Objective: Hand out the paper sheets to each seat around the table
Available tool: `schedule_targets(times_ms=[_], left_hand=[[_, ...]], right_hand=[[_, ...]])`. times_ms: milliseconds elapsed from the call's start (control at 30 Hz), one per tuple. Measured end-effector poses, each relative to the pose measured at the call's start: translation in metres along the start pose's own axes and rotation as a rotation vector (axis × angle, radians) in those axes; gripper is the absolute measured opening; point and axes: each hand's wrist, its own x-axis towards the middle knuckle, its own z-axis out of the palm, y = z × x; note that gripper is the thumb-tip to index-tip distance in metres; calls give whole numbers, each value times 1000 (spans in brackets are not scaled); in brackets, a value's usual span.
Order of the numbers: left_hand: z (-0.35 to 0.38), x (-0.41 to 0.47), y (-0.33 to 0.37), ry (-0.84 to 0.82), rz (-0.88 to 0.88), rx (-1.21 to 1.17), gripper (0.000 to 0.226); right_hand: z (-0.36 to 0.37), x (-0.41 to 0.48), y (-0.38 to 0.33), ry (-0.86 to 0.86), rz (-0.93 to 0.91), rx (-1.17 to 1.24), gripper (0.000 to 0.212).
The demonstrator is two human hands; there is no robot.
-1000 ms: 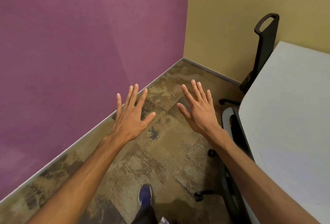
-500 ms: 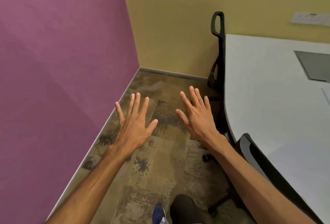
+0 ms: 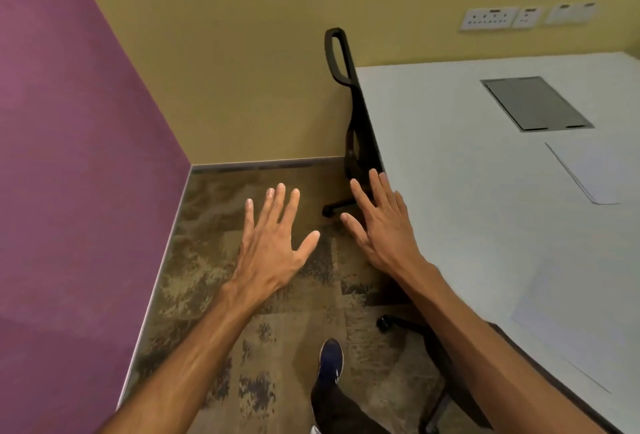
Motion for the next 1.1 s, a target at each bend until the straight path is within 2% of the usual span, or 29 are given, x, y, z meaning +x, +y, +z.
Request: schedule_targets(times_ms=[233,733,933,1100], left_hand=[[15,112,0,-54,115,-64,81],[57,329,52,-229,452,-283,82],[85,417,82,-227,543,-202,82],[102,469,107,-231,701,-194,78]], right_hand=[[2,81,36,25,169,17,67],[-12,179,120,92,496,-1,69],[-11,217,160,181,712,-41,68],[-17,239,184,241,903,-62,68]])
